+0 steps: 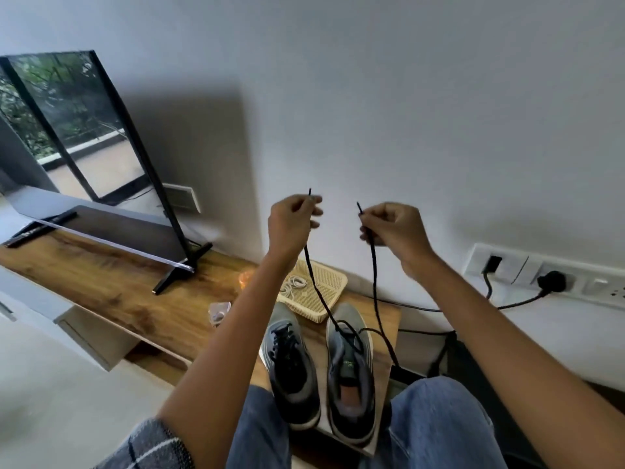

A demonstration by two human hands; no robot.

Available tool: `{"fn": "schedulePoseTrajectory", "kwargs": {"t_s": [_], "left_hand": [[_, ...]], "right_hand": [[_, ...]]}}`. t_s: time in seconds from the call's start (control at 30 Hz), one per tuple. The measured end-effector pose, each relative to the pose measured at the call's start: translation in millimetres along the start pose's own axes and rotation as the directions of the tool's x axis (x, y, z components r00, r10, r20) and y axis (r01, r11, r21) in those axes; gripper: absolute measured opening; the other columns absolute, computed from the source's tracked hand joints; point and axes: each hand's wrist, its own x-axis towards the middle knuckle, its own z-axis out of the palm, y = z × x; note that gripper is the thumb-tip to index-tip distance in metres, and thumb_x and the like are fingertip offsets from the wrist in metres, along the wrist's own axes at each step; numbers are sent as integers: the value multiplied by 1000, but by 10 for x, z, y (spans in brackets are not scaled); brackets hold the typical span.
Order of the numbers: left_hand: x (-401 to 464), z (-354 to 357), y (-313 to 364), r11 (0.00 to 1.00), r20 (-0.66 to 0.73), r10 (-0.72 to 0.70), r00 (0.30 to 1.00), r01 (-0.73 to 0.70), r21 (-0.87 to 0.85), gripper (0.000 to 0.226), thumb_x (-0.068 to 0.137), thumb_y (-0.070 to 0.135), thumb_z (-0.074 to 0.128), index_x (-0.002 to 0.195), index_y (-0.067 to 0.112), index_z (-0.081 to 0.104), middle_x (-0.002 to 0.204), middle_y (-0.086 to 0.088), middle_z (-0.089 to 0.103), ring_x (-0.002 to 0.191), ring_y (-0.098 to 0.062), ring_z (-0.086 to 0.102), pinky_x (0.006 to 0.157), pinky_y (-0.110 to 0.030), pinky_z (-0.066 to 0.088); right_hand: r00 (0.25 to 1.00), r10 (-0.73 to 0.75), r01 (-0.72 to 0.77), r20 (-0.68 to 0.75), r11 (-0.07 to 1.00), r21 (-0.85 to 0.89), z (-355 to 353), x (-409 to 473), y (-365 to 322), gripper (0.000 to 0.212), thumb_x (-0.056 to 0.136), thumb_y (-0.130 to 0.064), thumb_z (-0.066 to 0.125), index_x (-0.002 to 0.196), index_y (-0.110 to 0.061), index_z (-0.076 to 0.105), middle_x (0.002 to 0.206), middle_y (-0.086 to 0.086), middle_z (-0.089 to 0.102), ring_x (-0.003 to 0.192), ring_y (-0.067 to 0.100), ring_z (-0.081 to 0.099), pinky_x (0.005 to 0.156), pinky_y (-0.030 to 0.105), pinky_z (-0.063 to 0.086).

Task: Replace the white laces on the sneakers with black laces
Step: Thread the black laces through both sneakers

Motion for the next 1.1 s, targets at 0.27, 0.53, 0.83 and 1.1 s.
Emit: {"fn": "schedulePoseTrajectory", "kwargs": {"t_s": [0.27, 0.53, 0.83, 1.1], "left_hand": [[143, -463, -785, 993, -684, -7, 729, 85, 81, 28, 97, 15, 44, 103, 17, 71, 96, 3, 68, 75, -9, 56, 58, -9, 35], [152, -571, -1211, 855, -770, 52, 636, 370, 363, 32, 95, 24, 45, 120, 33, 63, 125, 3, 60, 120, -19, 46, 97, -31, 29], [-657, 503, -2014, 632, 83, -232, 969, 85, 770, 38, 88, 50, 57, 121, 32, 53, 125, 9, 54, 122, -18, 40, 102, -41, 23], [-641, 426, -2213, 663, 237, -388, 891, 90, 743, 11, 93, 27, 54, 102, 29, 59, 100, 4, 61, 95, -21, 59, 73, -30, 39]], "right_hand": [[940, 341, -341, -15, 933, -114, -46, -154, 1410, 9, 89, -1, 60, 83, -5, 66, 66, 7, 63, 53, 14, 56, 50, 21, 47], [909, 415, -408, -31, 874, -262, 25, -257, 2054, 14, 88, -3, 57, 79, -1, 68, 67, 4, 61, 44, 5, 47, 43, 11, 37], [867, 470, -342, 165, 803, -488, 206, -177, 2218, 5, 86, -14, 68, 84, -12, 71, 83, 5, 70, 76, 14, 62, 71, 32, 51], [855, 450, -168, 259, 712, -682, 183, -172, 2263, 7, 87, -14, 66, 87, -15, 73, 85, -3, 68, 75, 4, 58, 62, 14, 41]]}}
